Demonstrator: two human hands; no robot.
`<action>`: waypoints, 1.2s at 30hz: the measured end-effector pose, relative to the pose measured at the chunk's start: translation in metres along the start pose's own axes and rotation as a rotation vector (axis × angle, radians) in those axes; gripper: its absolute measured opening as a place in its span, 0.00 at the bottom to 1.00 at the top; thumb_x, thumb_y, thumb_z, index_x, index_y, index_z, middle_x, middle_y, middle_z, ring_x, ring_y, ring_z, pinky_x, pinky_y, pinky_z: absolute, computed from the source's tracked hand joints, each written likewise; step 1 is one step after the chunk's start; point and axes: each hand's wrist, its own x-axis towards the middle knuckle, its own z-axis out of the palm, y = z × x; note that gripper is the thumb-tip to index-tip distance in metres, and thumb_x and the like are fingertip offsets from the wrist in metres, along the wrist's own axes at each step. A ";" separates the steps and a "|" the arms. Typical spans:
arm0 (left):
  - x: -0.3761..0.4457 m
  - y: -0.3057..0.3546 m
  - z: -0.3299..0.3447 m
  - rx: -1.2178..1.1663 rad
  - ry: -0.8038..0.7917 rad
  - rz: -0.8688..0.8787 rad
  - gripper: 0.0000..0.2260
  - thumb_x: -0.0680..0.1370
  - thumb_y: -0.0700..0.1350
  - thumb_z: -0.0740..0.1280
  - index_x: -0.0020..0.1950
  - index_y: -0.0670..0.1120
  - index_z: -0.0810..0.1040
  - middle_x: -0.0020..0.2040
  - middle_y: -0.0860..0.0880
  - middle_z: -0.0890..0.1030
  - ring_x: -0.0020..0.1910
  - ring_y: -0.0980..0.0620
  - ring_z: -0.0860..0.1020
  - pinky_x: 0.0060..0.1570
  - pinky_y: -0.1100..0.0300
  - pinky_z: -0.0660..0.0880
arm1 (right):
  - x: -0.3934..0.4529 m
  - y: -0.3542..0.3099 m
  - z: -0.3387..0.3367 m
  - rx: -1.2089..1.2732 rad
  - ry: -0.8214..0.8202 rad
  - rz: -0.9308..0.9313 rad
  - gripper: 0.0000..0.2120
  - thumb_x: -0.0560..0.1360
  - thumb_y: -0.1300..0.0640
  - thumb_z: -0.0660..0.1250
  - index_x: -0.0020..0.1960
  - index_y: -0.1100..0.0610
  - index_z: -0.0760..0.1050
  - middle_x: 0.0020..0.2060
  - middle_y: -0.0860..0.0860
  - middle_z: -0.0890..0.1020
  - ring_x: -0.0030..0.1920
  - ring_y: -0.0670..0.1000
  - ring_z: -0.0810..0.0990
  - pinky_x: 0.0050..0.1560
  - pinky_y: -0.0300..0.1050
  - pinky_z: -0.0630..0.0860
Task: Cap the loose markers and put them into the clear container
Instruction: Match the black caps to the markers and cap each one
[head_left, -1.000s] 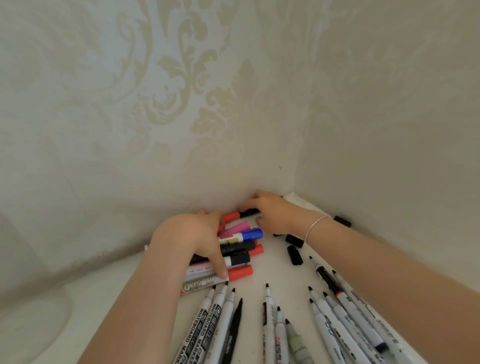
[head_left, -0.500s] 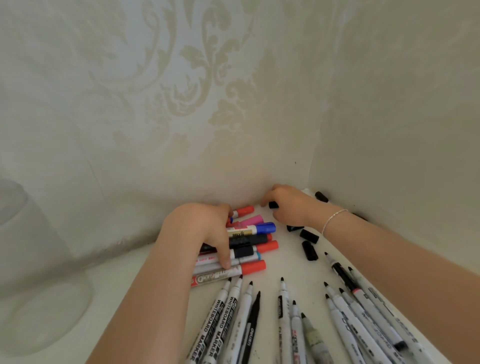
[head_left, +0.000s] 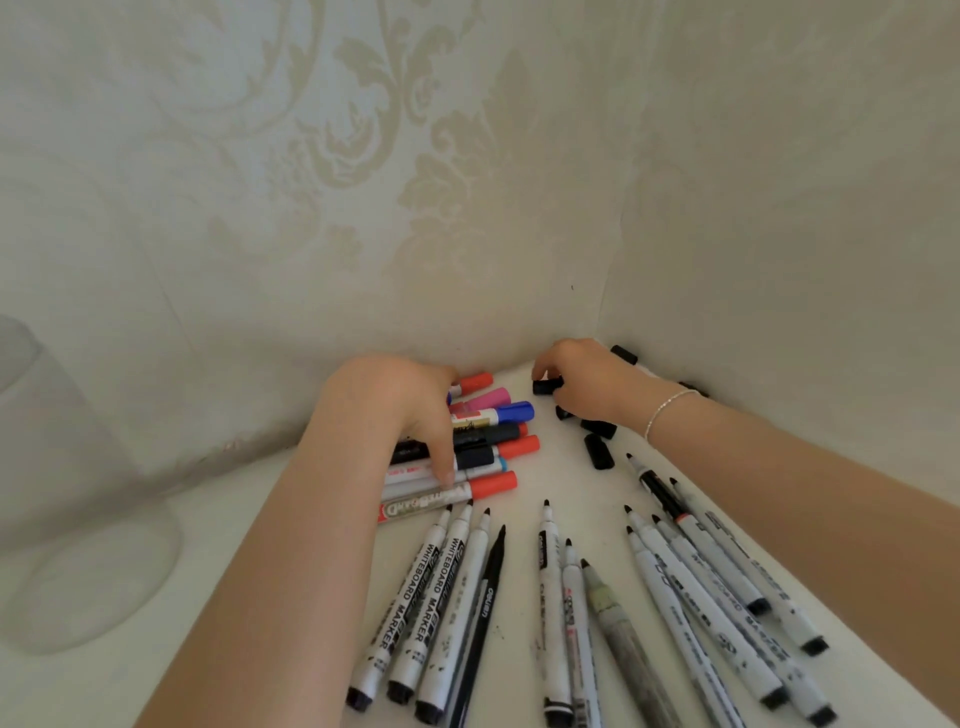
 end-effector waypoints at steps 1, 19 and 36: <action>-0.003 0.000 -0.002 -0.005 0.019 0.009 0.47 0.66 0.48 0.79 0.77 0.49 0.55 0.75 0.48 0.64 0.69 0.45 0.68 0.65 0.52 0.70 | -0.001 0.000 0.002 0.008 0.014 0.005 0.17 0.73 0.67 0.63 0.59 0.56 0.77 0.57 0.56 0.77 0.55 0.55 0.77 0.55 0.50 0.76; -0.066 -0.025 0.018 -0.136 0.184 0.120 0.05 0.73 0.49 0.72 0.45 0.49 0.81 0.38 0.52 0.78 0.34 0.55 0.74 0.34 0.63 0.68 | -0.042 -0.006 -0.033 0.883 0.117 0.234 0.11 0.74 0.70 0.65 0.55 0.63 0.77 0.47 0.61 0.81 0.41 0.54 0.82 0.50 0.45 0.81; -0.071 -0.013 0.062 -0.300 -0.024 0.008 0.08 0.74 0.48 0.71 0.40 0.44 0.79 0.35 0.51 0.82 0.33 0.58 0.80 0.34 0.67 0.75 | -0.097 -0.002 -0.046 1.547 -0.054 0.298 0.09 0.78 0.66 0.60 0.49 0.63 0.79 0.44 0.55 0.81 0.39 0.49 0.76 0.35 0.34 0.76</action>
